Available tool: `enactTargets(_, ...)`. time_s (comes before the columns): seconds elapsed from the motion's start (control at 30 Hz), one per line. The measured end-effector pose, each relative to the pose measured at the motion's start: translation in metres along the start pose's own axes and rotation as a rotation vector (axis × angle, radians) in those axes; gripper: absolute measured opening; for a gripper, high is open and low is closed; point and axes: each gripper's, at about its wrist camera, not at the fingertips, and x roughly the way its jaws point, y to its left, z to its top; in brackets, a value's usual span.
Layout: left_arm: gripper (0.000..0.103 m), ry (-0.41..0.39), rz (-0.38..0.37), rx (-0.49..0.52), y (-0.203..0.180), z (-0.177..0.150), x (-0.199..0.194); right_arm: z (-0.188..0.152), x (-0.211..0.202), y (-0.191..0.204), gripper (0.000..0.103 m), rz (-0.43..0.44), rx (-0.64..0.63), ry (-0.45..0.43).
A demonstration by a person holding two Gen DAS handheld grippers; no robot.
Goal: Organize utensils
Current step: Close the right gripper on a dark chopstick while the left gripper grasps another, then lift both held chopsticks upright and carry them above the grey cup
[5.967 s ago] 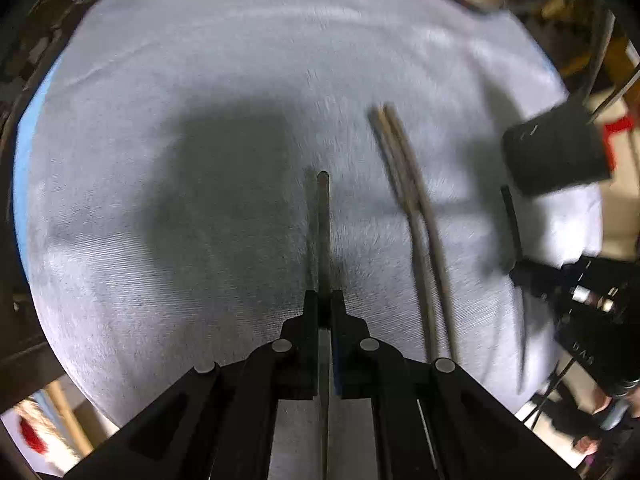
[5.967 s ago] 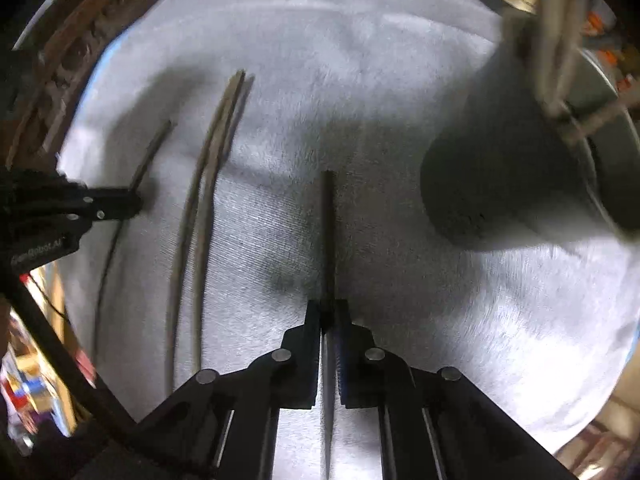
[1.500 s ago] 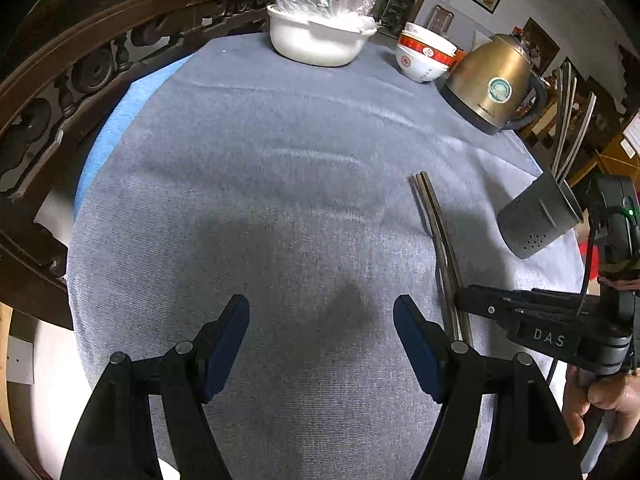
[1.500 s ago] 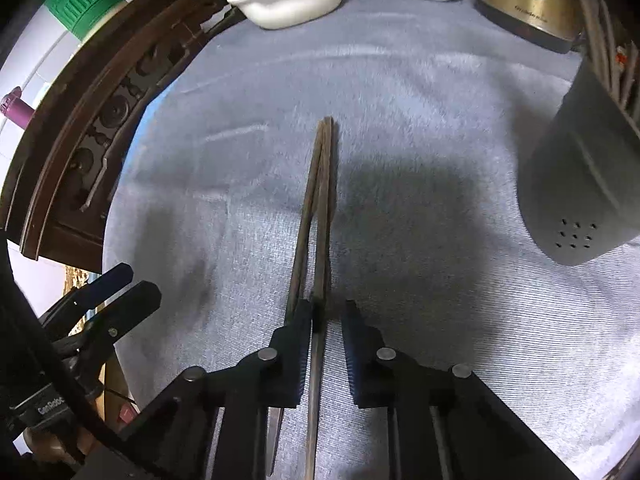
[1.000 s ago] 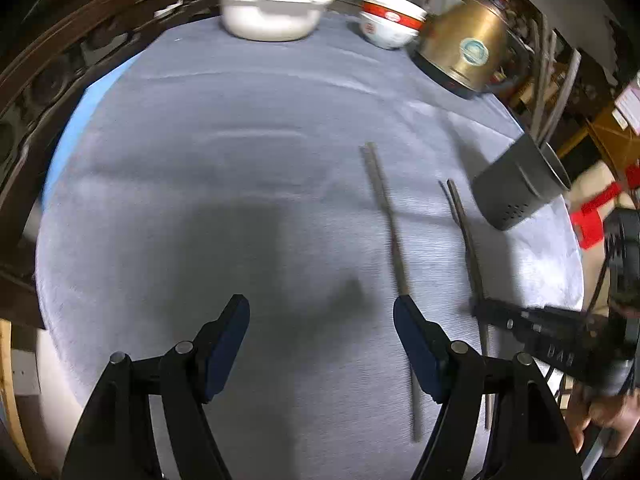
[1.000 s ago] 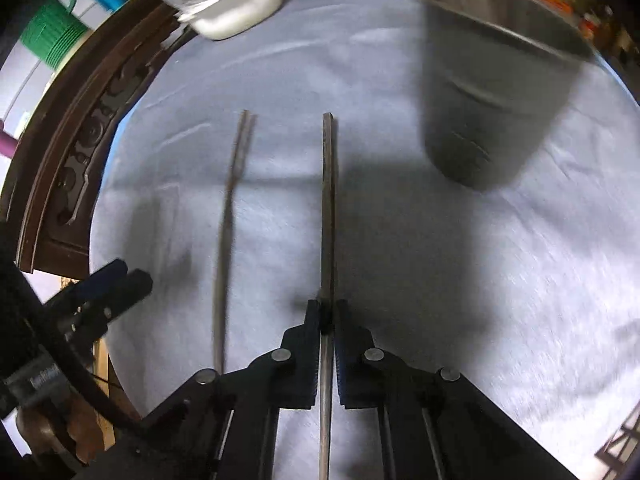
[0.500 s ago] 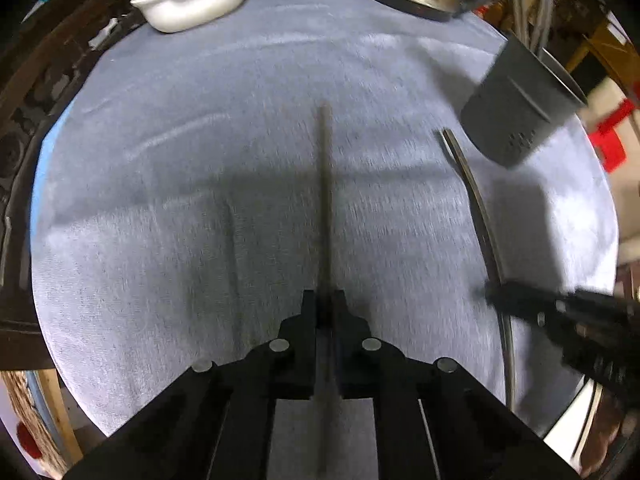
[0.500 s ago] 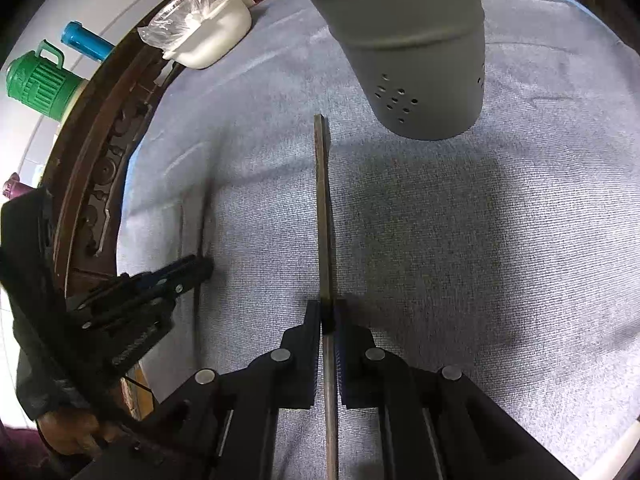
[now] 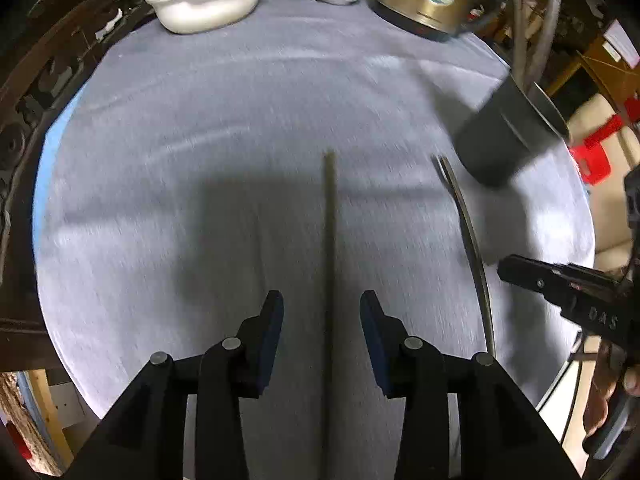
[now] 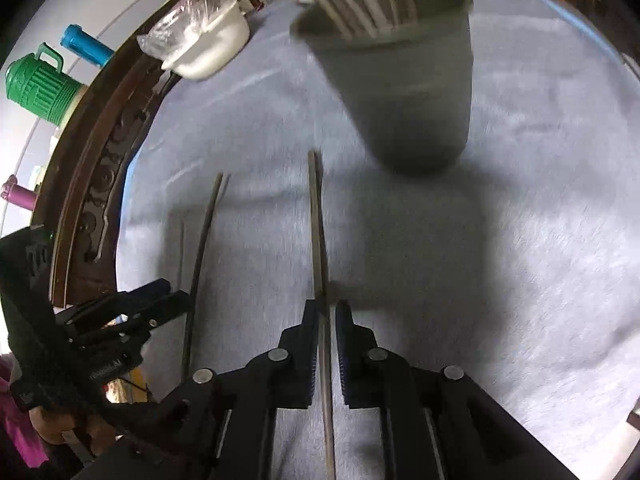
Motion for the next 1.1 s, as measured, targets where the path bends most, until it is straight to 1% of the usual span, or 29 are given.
enactTargets(0.07,0.041,0.019,0.018,0.001,0.0,0.014,0.007,0.01,0.002,0.005,0.016,-0.022,-0.018,0.002)
enactTargets(0.17,0.041,0.054,0.021,-0.001,-0.002,0.031,0.022,0.027,0.016,0.016,0.016,-0.054,-0.047,0.04)
enactTargets(0.23,0.041,0.076,0.024,0.001,-0.003,0.034,0.031,0.034,0.033,0.022,0.016,-0.098,-0.07,0.079)
enactTargets(0.33,0.04,0.106,0.032,0.015,-0.007,0.04,0.043,0.038,0.036,0.029,0.016,-0.137,-0.111,0.083)
enactTargets(0.37,0.035,0.095,0.039,0.035,-0.01,0.042,0.043,0.038,0.037,0.032,0.015,-0.152,-0.128,0.091)
enactTargets(0.4,0.024,0.096,0.053,0.046,-0.011,0.046,0.046,0.037,0.037,0.033,0.013,-0.164,-0.146,0.098)
enactTargets(0.43,0.017,0.103,0.071,0.054,-0.011,0.046,0.046,0.036,0.038,0.035,0.009,-0.182,-0.171,0.108)
enactTargets(0.47,0.008,0.113,0.078,0.061,-0.011,0.047,0.046,0.036,0.038,0.036,0.009,-0.187,-0.182,0.115)
enactTargets(0.57,0.007,0.138,0.051,0.066,-0.003,0.05,0.046,0.034,0.038,0.035,0.008,-0.207,-0.221,0.15)
enactTargets(0.6,0.007,0.143,0.05,0.073,0.003,0.049,0.042,0.034,0.039,0.036,0.008,-0.21,-0.239,0.165)
enactTargets(0.7,0.007,0.179,0.05,0.088,0.005,0.053,0.044,0.039,0.043,0.039,0.008,-0.226,-0.276,0.215)
enactTargets(0.77,0.007,0.21,0.05,0.099,0.004,0.061,0.049,0.043,0.046,0.045,0.009,-0.249,-0.313,0.243)
enactTargets(0.8,0.007,0.216,0.052,0.101,-0.001,0.071,0.055,0.044,0.048,0.049,0.009,-0.264,-0.334,0.254)
enactTargets(0.93,0.007,0.214,0.068,0.114,0.0,0.076,0.055,0.046,0.053,0.058,0.009,-0.291,-0.373,0.276)
enactTargets(1.1,0.006,0.189,0.08,0.13,-0.01,0.065,0.061,0.047,0.058,0.07,0.009,-0.29,-0.375,0.262)
